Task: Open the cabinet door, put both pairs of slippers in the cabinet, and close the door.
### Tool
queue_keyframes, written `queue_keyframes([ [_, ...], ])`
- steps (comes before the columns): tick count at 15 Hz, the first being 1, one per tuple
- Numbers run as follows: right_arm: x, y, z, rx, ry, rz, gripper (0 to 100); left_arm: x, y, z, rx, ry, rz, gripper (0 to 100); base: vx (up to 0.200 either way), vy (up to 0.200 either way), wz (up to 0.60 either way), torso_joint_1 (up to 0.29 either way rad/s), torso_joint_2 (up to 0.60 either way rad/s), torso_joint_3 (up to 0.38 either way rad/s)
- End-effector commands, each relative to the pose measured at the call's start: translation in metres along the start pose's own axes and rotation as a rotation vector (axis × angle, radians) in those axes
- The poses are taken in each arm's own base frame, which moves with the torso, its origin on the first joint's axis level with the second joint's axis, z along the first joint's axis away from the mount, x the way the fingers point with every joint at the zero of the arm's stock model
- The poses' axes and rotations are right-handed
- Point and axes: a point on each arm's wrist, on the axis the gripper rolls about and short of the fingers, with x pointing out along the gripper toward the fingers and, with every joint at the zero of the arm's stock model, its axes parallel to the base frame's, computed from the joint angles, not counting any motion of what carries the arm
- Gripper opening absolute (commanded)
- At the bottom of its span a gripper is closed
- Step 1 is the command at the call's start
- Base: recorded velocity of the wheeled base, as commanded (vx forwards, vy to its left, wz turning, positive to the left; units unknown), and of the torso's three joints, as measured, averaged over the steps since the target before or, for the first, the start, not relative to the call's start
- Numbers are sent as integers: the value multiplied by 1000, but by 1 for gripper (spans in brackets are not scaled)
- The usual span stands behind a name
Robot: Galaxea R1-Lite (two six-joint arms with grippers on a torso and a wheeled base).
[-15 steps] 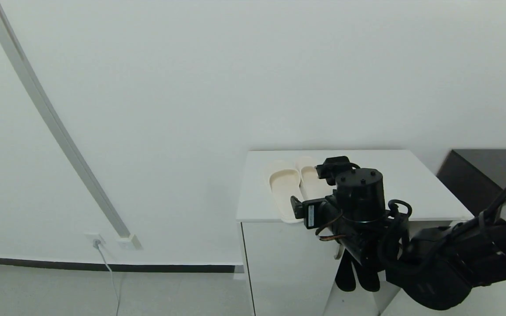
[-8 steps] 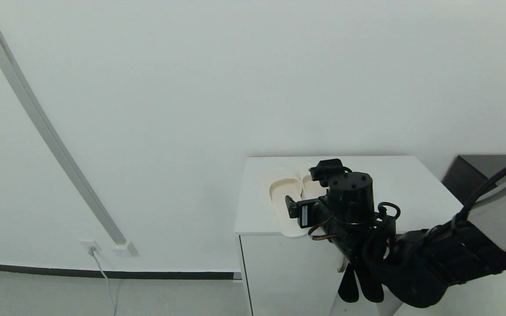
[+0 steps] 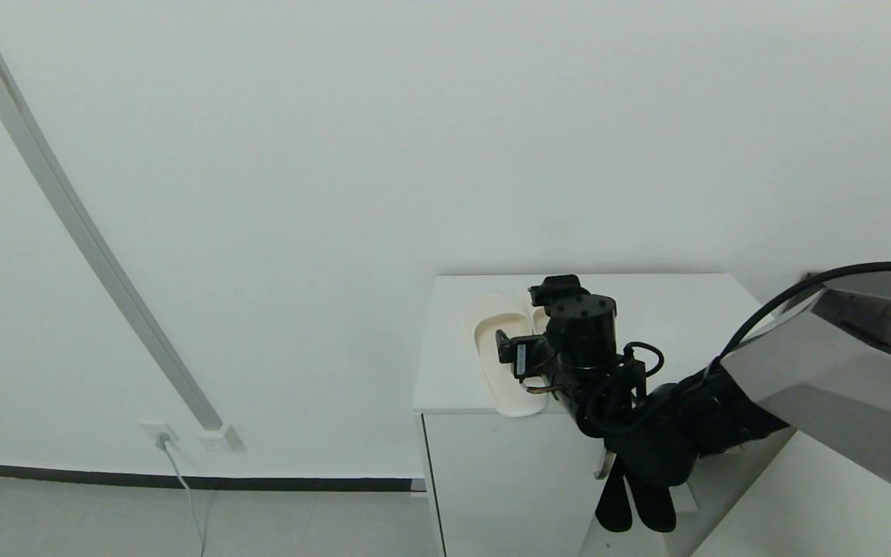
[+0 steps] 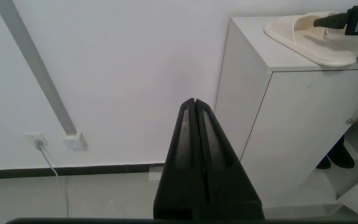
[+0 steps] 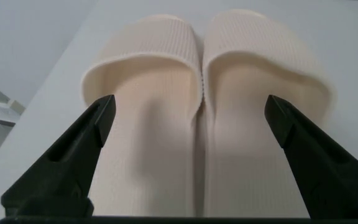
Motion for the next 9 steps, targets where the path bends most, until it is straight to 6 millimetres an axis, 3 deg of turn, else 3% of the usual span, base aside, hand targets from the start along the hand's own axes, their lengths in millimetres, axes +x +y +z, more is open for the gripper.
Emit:
queue_keyframes([
  [1,20,-2,-6,0,2,-16,100,0,0,0,0,0,2,0,0,0,0,0,0,0],
  [9,43,1,-5,-21,-8,-17,100,0,0,0,0,0,1,0,0,0,0,0,0,0],
])
